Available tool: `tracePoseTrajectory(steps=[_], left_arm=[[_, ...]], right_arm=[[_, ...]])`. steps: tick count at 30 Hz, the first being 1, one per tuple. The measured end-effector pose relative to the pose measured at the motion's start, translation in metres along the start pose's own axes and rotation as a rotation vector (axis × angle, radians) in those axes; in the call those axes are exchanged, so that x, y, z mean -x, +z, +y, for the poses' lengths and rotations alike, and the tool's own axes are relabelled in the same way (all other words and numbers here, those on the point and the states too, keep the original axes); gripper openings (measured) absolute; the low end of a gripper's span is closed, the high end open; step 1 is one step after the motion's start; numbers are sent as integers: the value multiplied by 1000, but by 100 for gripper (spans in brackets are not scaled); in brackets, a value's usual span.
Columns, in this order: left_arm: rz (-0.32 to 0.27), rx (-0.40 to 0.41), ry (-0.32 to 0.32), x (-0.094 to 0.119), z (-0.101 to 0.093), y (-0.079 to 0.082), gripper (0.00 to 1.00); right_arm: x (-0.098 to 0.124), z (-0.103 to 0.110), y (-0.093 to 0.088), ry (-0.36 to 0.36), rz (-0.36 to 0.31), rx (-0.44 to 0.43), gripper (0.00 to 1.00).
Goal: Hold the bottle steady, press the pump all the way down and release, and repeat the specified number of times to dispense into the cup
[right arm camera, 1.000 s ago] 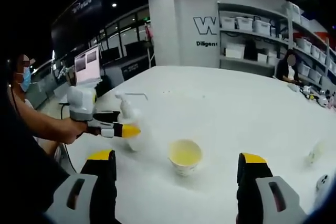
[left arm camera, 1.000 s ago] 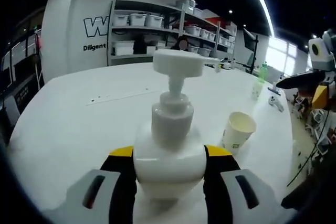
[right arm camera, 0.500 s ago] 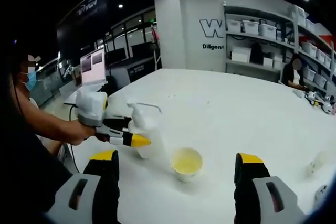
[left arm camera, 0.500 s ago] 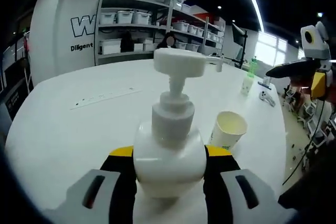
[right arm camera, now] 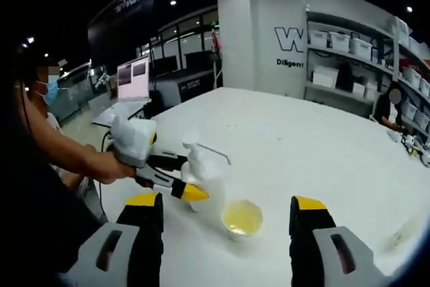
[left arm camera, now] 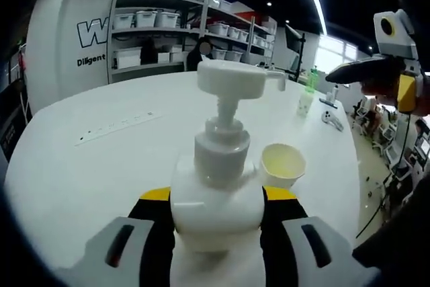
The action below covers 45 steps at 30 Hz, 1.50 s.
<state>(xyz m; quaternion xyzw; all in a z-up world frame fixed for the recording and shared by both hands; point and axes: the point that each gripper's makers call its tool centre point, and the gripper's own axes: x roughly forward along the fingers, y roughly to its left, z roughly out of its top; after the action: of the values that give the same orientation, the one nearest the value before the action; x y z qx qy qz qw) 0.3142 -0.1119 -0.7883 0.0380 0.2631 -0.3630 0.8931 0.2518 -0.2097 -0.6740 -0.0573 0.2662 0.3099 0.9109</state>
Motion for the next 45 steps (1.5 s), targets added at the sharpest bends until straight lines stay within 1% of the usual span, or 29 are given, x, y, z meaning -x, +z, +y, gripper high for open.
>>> tracePoseTrajectory(steps=[3, 5, 6, 8, 9, 12, 14, 16, 17, 19, 21, 25, 27, 31, 33, 35, 36, 38, 43, 44, 45], left_arm=[[9, -7, -13, -2, -4, 1, 47], [15, -11, -19, -3, -6, 2, 47], [16, -12, -22, -3, -7, 2, 47], [24, -16, -29, -5, -8, 2, 47], [27, -19, -32, -6, -9, 2, 47], [35, -25, -42, -8, -12, 2, 47], [40, -31, -49, -9, -14, 2, 47], [45, -35, -57, -10, -16, 2, 47], [47, -40, -63, -11, -17, 2, 47], [50, -46, -72, -12, -20, 2, 47], [54, -52, -79, -12, -22, 3, 47], [59, -63, -92, -12, -23, 2, 47], [62, -67, -97, -12, -24, 2, 47], [68, -74, -110, -13, -25, 1, 47], [70, -82, -115, -13, -26, 1, 47], [71, -84, -117, -14, -26, 0, 47], [72, -84, -117, -13, -26, 0, 47], [74, -81, -118, -14, -26, 0, 47], [77, -76, -122, -14, -27, -1, 47], [77, -72, -123, -14, -27, -1, 47], [78, -71, -124, -15, -27, -1, 47]], right_arm=[[-2, -6, 4, -15, 10, 42, 72], [-3, -9, 7, -19, 11, 55, 72], [-4, -11, 11, -23, 6, 76, 70], [-5, -13, 13, -31, 8, 104, 65], [-6, -15, 16, -42, 12, 135, 63], [-7, -15, 23, -38, 7, 150, 61], [-8, -15, 25, -34, 14, 174, 58], [-8, -14, 30, -26, 3, 203, 54], [-9, -13, 32, -20, -1, 208, 52], [-10, -9, 38, 4, -5, 238, 41], [-12, -6, 40, 27, 0, 288, 29], [-19, 3, 48, 70, 19, 374, 17], [-23, 7, 51, 91, 29, 401, 11], [-30, 10, 55, 111, 46, 419, 8], [-35, 12, 57, 129, 63, 462, 4], [-39, 14, 59, 144, 80, 486, 0], [-42, 16, 60, 159, 88, 500, 0], [-44, 17, 58, 184, 121, 538, 0], [-53, 22, 57, 234, 175, 566, 0], [-56, 24, 54, 262, 211, 573, 0], [-58, 24, 52, 267, 230, 572, 0]])
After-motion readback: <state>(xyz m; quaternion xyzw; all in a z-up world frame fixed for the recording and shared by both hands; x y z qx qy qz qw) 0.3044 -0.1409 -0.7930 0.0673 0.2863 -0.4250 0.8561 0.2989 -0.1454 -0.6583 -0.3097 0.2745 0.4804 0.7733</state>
